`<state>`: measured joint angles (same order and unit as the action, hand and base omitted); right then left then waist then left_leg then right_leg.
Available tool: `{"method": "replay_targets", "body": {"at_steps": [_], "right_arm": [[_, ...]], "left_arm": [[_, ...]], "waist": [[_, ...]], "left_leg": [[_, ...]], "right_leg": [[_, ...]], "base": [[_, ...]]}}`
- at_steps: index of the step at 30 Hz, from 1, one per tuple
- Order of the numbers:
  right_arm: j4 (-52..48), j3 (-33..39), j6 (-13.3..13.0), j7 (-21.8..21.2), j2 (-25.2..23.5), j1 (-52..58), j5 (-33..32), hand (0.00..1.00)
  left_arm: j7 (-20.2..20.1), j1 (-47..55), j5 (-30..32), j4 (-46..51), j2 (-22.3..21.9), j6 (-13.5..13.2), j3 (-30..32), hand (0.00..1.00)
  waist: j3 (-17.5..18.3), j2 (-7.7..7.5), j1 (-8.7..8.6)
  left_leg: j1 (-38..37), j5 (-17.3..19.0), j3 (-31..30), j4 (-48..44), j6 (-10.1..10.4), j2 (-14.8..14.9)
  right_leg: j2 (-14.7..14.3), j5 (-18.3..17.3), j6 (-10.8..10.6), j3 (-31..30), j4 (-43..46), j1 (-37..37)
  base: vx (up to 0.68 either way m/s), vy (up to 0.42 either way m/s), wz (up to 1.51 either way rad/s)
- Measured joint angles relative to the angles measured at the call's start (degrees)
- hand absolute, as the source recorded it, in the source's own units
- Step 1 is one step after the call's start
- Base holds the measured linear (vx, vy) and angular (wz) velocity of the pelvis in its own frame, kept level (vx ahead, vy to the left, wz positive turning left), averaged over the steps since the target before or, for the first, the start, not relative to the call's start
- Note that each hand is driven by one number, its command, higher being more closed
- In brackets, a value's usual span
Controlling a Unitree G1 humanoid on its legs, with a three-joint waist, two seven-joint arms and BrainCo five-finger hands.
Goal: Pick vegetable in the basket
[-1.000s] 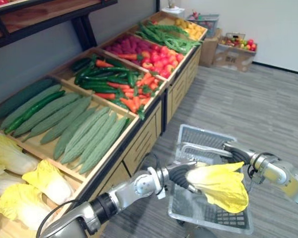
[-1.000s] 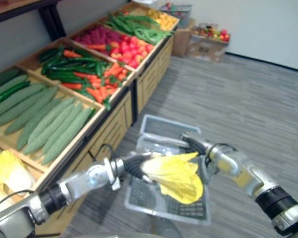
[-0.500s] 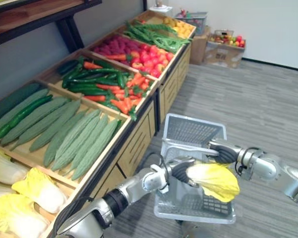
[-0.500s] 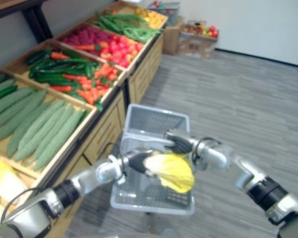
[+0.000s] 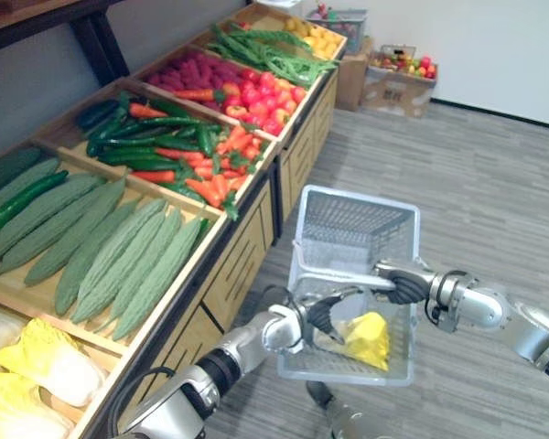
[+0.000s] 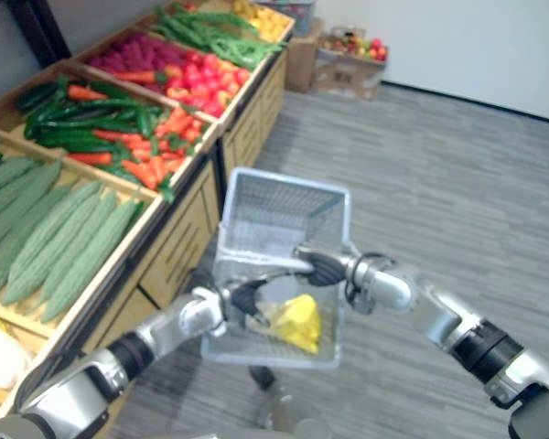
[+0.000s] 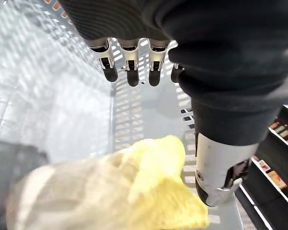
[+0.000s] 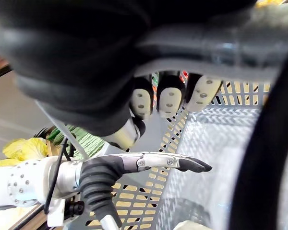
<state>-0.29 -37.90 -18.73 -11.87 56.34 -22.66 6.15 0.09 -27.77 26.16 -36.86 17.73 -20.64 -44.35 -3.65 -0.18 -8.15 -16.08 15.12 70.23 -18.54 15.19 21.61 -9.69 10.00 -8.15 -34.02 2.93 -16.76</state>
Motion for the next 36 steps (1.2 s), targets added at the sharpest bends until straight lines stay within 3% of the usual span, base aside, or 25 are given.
{"method": "replay_targets", "body": {"at_steps": [8,12,15,18,24,26,28,31,36], "right_arm": [[0.0,4.1,0.1,0.1,-2.3,3.5,-0.5,1.00],[0.7,12.6,0.0,0.2,-6.5,11.4,-0.5,1.00],[2.2,16.8,-0.3,0.4,-9.8,15.3,-0.4,1.00],[7.2,19.8,-0.4,1.1,-14.2,18.1,0.3,1.00],[15.2,27.6,2.1,4.0,-23.6,21.0,4.9,1.00],[19.7,30.8,3.3,5.6,-26.0,21.6,6.8,1.00],[26.4,34.8,7.1,7.7,-29.7,22.5,7.5,1.00],[31.2,38.1,10.4,9.3,-32.8,23.0,7.6,1.00],[36.8,43.4,11.4,10.9,-35.8,24.7,7.5,1.00]], "left_arm": [[2.0,-0.7,2.1,1.9,0.2,0.8,2.2,0.00],[3.7,0.4,0.9,14.5,0.2,1.3,4.8,0.00],[3.3,2.4,-3.3,21.0,0.7,1.3,4.7,0.00],[1.0,6.0,-10.6,28.9,4.0,1.9,3.2,0.00],[-1.1,10.6,-20.4,39.1,9.6,3.8,1.2,0.00],[-1.6,11.5,-23.9,44.2,10.8,3.5,1.1,0.00],[-1.6,11.7,-28.1,55.7,10.5,-0.6,1.0,0.00],[-1.7,13.4,-30.8,61.2,9.5,-4.5,1.7,0.00],[-1.7,20.3,-32.7,60.8,10.5,-3.8,5.3,0.00]], "waist": [[-1.8,-0.35,1.22],[-2.6,-0.66,2.51],[-2.7,-0.79,3.57],[-2.7,-0.92,4.56],[-2.5,-1.42,7.11],[-2.4,-1.63,7.70],[-1.6,-2.13,9.26],[-1.3,-2.18,10.21],[-0.4,-2.67,10.41]], "left_leg": [[2.0,-0.1,-3.4,0.1,-0.2,-0.1],[4.9,-0.6,-8.9,0.4,-1.1,-0.3],[7.0,-0.9,-12.9,0.4,-1.7,-0.4],[9.6,-1.3,-18.0,0.4,-2.4,-0.5],[15.3,-2.2,-26.0,-1.2,-4.2,-0.9],[17.2,-2.4,-29.0,-2.0,-5.2,-1.0],[19.1,-2.7,-33.0,-2.2,-6.1,-1.8],[20.8,-3.1,-37.6,-1.7,-7.1,-3.4],[24.1,-4.5,-43.0,-1.1,-8.5,-6.1]], "right_leg": [[2.4,-0.1,0.0,3.7,0.0,0.6],[5.2,-0.2,0.1,8.4,0.0,1.1],[7.0,-0.3,0.2,11.7,-0.2,1.5],[9.4,-0.4,0.3,16.3,-1.0,2.8],[13.0,-0.9,0.0,23.6,-1.1,3.3],[14.0,-0.9,0.0,26.0,-1.4,4.0],[15.5,-0.9,0.0,29.6,-2.0,5.4],[17.5,-1.2,-0.4,33.7,-2.1,7.0],[19.6,-1.4,-0.4,38.3,-3.0,7.6]], "base": [[-0.05,-0.021,0.27],[-0.08,-0.043,0.63],[-0.10,-0.051,0.69],[-0.08,-0.051,0.80],[-0.06,-0.006,0.73],[-0.04,0.027,0.65],[-0.03,0.042,0.78],[-0.03,0.045,0.79],[-0.02,0.022,0.55]]}}
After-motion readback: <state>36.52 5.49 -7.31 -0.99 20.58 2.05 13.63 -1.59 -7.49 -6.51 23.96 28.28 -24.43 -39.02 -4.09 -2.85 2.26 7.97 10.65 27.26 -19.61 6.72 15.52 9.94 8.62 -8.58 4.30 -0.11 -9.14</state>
